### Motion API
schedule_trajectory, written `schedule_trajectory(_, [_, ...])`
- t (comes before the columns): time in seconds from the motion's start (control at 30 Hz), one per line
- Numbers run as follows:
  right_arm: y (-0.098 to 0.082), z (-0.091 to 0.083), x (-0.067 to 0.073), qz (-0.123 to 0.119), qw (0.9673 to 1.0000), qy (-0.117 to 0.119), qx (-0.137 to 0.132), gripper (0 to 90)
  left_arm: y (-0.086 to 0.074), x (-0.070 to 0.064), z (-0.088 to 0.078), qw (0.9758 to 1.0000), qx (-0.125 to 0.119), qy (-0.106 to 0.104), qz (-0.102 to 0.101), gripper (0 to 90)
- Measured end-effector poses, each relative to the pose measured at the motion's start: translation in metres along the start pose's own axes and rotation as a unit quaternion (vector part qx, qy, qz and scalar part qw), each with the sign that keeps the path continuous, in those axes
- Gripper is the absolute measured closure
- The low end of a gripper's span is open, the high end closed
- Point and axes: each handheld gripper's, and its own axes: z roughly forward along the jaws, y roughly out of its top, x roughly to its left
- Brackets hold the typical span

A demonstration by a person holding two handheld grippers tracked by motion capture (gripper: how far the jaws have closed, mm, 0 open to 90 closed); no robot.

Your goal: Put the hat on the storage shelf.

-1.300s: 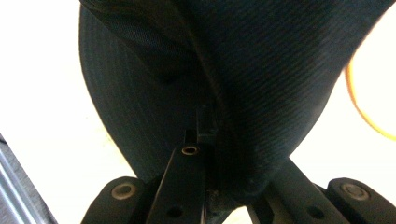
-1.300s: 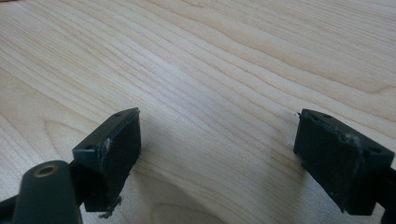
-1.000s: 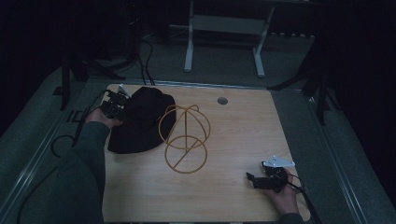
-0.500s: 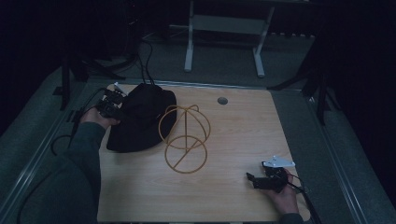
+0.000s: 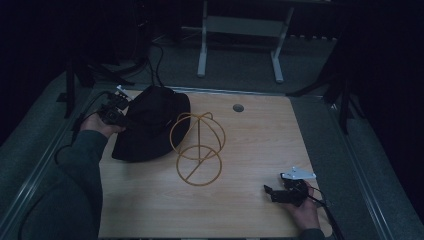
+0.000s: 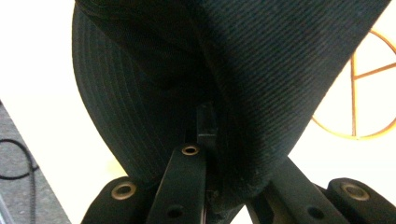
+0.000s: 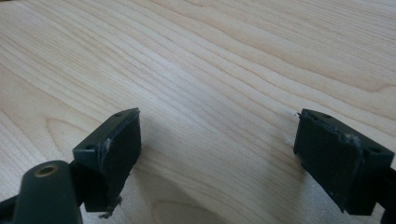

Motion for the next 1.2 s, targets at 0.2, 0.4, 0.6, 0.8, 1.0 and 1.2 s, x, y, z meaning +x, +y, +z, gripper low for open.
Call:
schedule_trajectory(0.2, [0.0, 0.0, 0.0, 0.0, 1.0, 0.0, 0.0, 14.8, -0.003, 0.002, -0.007, 1.0, -0.003, 0.004, 0.005, 88.5])
schedule_trajectory(0.4, [0.0, 0.0, 0.0, 0.0, 1.0, 0.0, 0.0, 14.8, -0.004, 0.003, -0.016, 0.9999, -0.002, 0.006, 0.013, 88.4])
schedule_trajectory(0.6, [0.0, 0.0, 0.0, -0.001, 1.0, 0.0, 0.0, 14.8, -0.005, 0.002, -0.026, 0.9997, -0.009, 0.01, 0.02, 88.4])
schedule_trajectory(0.8, [0.0, 0.0, 0.0, -0.001, 1.0, 0.0, 0.0, 14.8, -0.007, 0.001, -0.034, 0.9996, -0.018, 0.008, 0.02, 88.4])
schedule_trajectory(1.0, [0.0, 0.0, 0.0, -0.001, 1.0, 0.0, 0.0, 14.8, -0.008, 0.001, -0.041, 0.9994, -0.024, 0.009, 0.023, 88.4])
schedule_trajectory(1.2, [0.0, 0.0, 0.0, -0.001, 1.0, 0.0, 0.0, 14.8, -0.009, 0.001, -0.046, 0.9992, -0.031, 0.009, 0.024, 88.4])
